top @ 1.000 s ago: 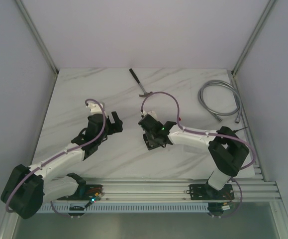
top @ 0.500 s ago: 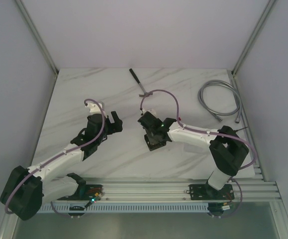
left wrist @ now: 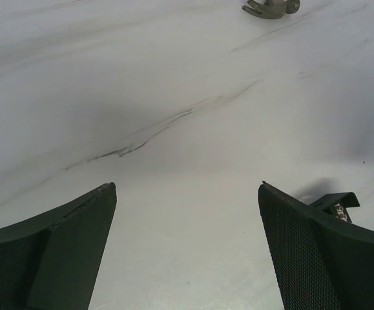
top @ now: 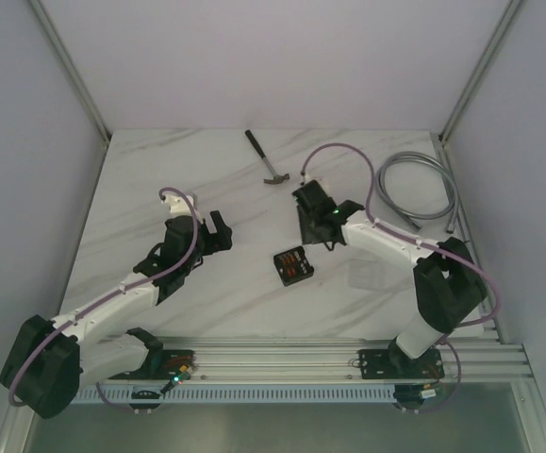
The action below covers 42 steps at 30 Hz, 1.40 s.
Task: Snap on the fuse box
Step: Pick up the fuse from the center of the board.
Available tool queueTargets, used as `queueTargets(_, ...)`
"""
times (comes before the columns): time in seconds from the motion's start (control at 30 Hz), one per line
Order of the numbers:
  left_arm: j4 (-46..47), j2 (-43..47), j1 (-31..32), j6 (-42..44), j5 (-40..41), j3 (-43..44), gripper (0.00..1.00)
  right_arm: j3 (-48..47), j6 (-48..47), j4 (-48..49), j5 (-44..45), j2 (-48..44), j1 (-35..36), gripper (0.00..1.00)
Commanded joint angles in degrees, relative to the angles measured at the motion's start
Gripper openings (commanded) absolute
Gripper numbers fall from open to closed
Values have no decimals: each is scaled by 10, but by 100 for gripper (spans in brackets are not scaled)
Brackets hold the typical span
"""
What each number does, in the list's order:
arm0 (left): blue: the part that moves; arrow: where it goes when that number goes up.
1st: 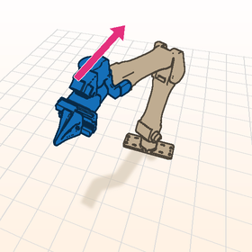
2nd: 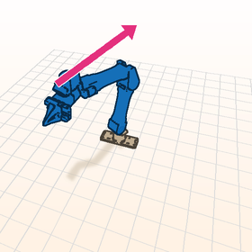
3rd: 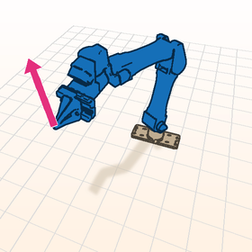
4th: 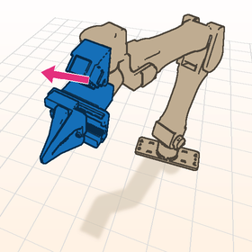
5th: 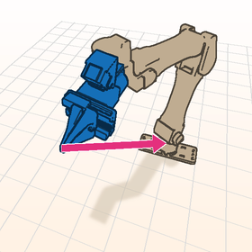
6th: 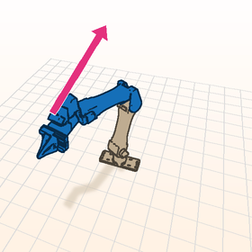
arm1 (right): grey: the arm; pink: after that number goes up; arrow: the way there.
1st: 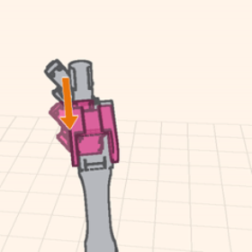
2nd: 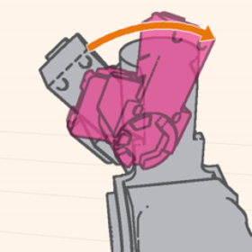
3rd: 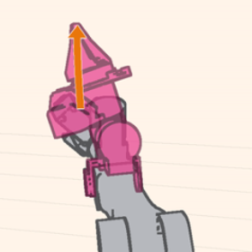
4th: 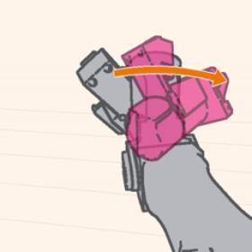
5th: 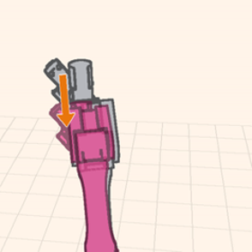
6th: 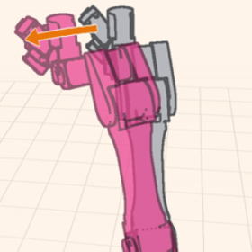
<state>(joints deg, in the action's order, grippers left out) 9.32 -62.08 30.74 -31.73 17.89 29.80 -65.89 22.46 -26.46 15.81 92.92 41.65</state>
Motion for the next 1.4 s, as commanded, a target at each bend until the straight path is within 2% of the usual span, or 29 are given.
queueTargets(0.0,-4,6,-3,-4,5,-4,100,24,-5,11,22,-1,-72,48)
queueTargets(0.17,-5,2,-3,-3,5,-4,100,13,-23,46,-9,41,-140,48)
queueTargets(0.4,-4,-4,-4,-2,4,-2,100,-17,-11,80,8,109,-183,47)
queueTargets(0.63,-4,-8,-5,-2,5,-1,100,-47,-13,96,5,142,-189,47)
queueTargets(0.83,-4,-10,-5,-2,3,0,100,-54,-8,98,38,158,-193,50)
queueTargets(1.07,-5,-11,-5,-3,2,0,100,-47,-16,86,31,170,-195,47)
queueTargets(1.37,-4,-7,-6,-3,2,-1,100,5,-21,66,40,122,-198,45)
